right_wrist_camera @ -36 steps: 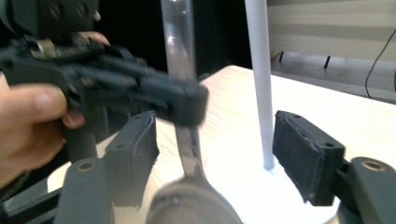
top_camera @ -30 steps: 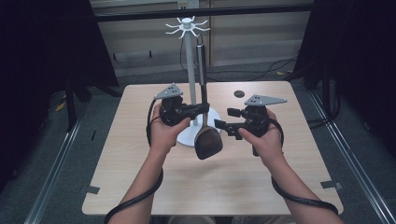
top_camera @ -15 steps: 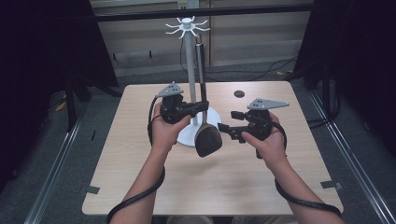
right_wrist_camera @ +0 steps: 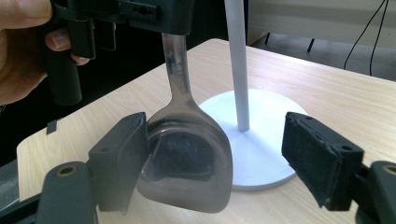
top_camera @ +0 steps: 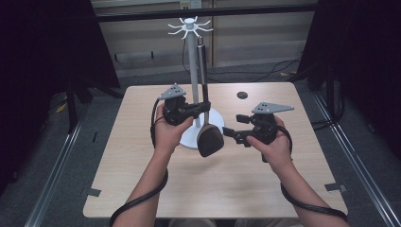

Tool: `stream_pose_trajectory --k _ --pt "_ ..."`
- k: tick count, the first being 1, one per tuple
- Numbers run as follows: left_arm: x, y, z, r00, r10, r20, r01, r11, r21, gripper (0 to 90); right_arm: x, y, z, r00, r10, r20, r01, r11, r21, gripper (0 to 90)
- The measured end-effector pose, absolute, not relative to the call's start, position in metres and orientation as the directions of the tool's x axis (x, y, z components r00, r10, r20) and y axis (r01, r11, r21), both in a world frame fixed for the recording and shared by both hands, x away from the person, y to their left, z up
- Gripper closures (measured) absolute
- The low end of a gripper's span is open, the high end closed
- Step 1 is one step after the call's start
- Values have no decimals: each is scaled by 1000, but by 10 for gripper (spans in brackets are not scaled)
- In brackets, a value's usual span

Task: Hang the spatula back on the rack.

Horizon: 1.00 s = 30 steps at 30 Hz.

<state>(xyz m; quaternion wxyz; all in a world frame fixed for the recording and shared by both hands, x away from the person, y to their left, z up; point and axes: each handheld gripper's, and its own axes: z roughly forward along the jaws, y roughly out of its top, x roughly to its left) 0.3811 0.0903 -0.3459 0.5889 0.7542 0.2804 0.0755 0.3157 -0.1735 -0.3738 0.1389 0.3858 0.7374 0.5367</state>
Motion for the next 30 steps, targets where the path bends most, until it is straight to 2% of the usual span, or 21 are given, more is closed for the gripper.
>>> stream_pose_trajectory --k 30 --pt "397 95 -351 806 552 -214 332 -122 935 834 312 -179 -380 -653 730 203 423 129 897 220"
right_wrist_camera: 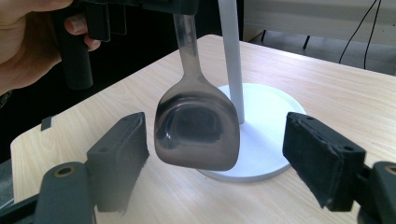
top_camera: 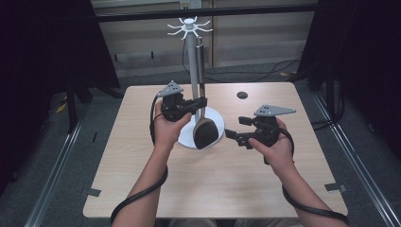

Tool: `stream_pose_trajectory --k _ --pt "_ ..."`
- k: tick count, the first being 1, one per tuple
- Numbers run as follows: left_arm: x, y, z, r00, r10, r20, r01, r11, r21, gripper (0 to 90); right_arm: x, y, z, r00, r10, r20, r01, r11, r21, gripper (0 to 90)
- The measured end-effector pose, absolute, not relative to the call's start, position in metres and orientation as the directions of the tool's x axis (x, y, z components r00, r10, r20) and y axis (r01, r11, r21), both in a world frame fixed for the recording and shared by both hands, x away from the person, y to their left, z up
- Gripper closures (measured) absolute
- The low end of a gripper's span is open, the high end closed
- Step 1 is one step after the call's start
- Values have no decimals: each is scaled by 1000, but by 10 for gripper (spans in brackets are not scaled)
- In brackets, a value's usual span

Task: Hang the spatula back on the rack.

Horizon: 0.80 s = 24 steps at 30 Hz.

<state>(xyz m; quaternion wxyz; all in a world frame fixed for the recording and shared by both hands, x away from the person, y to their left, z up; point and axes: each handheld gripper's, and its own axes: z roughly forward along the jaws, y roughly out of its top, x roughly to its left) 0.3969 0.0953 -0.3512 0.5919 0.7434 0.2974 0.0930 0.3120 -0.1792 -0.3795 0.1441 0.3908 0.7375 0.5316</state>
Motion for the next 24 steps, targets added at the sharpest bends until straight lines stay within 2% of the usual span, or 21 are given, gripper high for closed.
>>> stream_pose_trajectory --k 6,10,18,24 --pt "399 98 -351 794 562 -231 348 -109 931 806 311 -180 -381 -653 729 207 427 128 895 219" --pt "401 99 -350 791 566 -232 344 -98 934 742 311 -181 -382 -651 730 209 428 126 895 218" --pt "402 100 -351 792 565 -231 338 -90 937 702 310 -181 -382 -652 729 210 428 125 895 217" --pt "401 100 -350 791 576 -209 324 -104 940 618 310 -181 -383 -650 731 208 428 127 895 217"
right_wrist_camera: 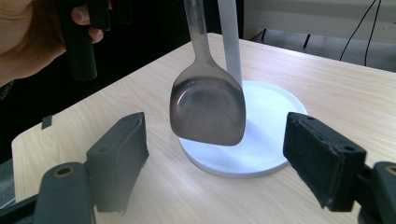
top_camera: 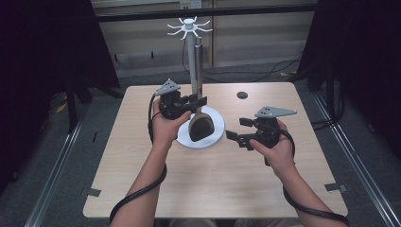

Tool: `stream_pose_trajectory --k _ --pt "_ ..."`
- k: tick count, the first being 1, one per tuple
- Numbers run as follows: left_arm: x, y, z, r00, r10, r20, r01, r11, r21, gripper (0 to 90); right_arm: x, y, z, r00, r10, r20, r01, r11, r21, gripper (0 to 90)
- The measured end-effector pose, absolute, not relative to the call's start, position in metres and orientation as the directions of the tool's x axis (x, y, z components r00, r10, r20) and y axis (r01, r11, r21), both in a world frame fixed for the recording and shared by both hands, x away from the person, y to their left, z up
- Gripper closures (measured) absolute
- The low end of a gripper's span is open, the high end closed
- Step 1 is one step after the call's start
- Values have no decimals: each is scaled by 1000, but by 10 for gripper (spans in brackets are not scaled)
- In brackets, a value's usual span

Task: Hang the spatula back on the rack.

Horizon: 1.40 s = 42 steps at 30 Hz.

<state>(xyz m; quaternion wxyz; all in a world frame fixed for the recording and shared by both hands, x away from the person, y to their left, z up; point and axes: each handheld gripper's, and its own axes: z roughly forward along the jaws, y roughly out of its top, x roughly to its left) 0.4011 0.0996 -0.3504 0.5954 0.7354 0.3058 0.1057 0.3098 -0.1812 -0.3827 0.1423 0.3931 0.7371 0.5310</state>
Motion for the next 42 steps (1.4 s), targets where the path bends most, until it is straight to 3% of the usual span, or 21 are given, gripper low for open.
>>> stream_pose_trajectory --k 24,42 --pt "389 113 -359 760 626 -176 338 -148 930 334 309 -178 -387 -658 723 212 440 141 887 214" --pt "373 121 -379 743 657 -130 343 -206 916 172 304 -186 -398 -657 724 213 451 150 880 209"
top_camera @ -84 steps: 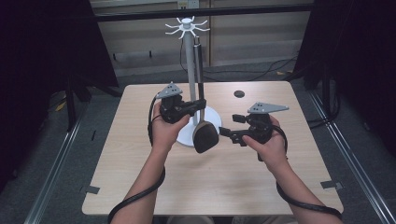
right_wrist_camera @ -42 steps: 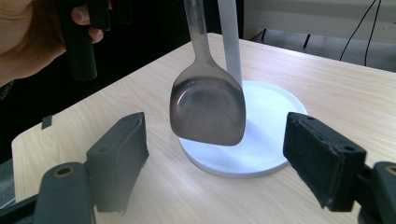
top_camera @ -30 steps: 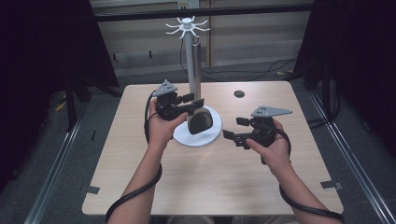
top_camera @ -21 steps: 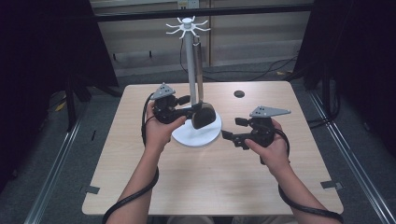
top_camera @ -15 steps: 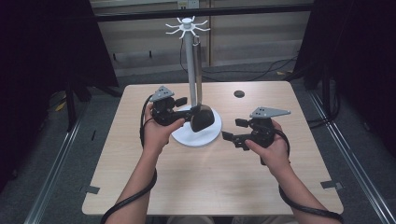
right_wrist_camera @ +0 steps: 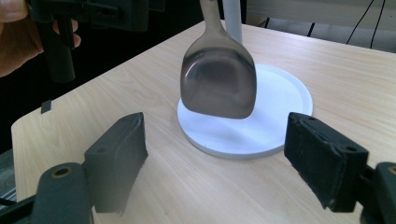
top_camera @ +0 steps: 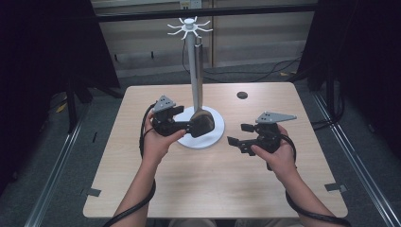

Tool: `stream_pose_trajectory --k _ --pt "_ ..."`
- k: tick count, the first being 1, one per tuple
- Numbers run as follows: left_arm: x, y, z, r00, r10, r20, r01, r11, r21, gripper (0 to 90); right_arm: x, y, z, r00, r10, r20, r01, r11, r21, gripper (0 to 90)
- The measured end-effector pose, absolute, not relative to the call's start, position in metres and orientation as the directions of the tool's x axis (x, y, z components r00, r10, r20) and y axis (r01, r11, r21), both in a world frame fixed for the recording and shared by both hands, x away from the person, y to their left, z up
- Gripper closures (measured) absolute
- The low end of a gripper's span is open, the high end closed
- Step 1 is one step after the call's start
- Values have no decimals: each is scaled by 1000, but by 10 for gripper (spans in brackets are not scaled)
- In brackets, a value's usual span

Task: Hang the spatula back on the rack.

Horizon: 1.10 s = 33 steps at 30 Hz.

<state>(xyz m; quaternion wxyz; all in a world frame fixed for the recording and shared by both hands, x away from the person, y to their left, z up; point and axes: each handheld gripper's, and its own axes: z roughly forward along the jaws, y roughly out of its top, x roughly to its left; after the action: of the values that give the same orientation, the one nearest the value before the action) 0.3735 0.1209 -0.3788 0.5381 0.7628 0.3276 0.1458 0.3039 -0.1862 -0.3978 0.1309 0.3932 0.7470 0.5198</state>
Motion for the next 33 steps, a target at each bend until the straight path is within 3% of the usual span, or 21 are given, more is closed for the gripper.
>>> stream_pose_trajectory --k 33 --pt "351 136 -418 731 665 -152 385 -219 897 109 293 -199 -414 -658 724 206 455 165 875 200"
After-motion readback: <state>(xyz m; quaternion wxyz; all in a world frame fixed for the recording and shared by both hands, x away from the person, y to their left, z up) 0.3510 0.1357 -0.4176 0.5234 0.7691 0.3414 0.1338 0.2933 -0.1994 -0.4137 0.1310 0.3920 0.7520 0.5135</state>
